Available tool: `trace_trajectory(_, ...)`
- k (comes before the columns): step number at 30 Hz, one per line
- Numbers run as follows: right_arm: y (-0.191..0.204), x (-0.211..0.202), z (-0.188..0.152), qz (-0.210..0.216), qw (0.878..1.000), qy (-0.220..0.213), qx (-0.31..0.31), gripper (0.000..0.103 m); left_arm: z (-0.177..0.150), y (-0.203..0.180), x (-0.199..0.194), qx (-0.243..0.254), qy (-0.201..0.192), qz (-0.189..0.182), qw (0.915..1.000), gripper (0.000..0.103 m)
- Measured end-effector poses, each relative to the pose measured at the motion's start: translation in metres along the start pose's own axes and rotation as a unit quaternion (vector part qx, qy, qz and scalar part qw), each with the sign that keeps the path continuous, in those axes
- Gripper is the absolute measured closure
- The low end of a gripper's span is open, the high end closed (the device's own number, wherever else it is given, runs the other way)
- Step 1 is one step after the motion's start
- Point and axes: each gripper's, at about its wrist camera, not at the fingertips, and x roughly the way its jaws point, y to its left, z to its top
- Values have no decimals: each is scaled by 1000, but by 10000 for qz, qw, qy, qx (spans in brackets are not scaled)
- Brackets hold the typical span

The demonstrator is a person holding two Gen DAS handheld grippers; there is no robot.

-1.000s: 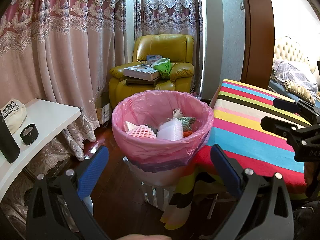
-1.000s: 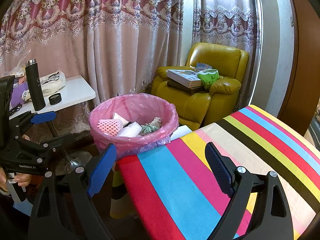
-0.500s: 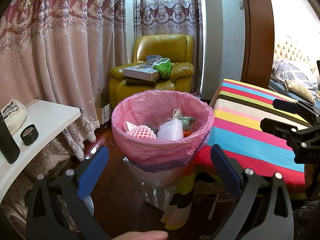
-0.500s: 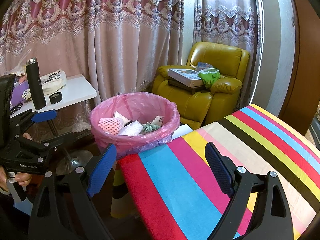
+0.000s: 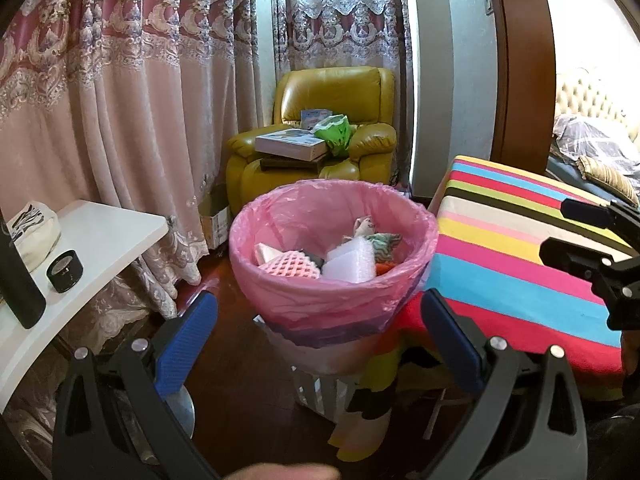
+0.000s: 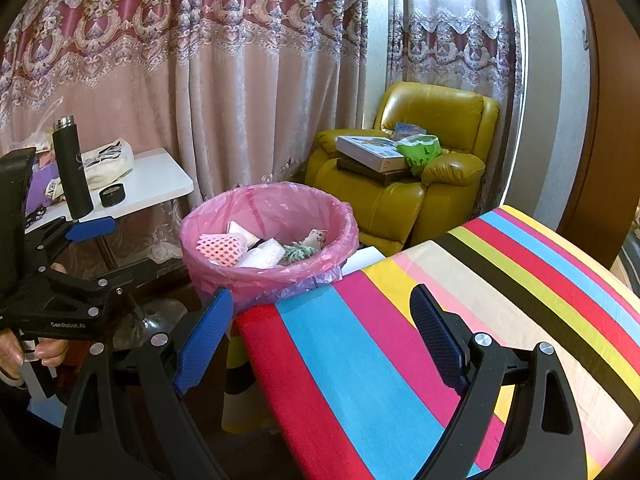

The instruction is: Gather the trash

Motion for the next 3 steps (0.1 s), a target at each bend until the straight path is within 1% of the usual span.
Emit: trace_trajectory(3, -22, -18, -5, -235, 9996, -10, 171, 18, 9, -20, 0, 195, -108, -57, 9997, 5)
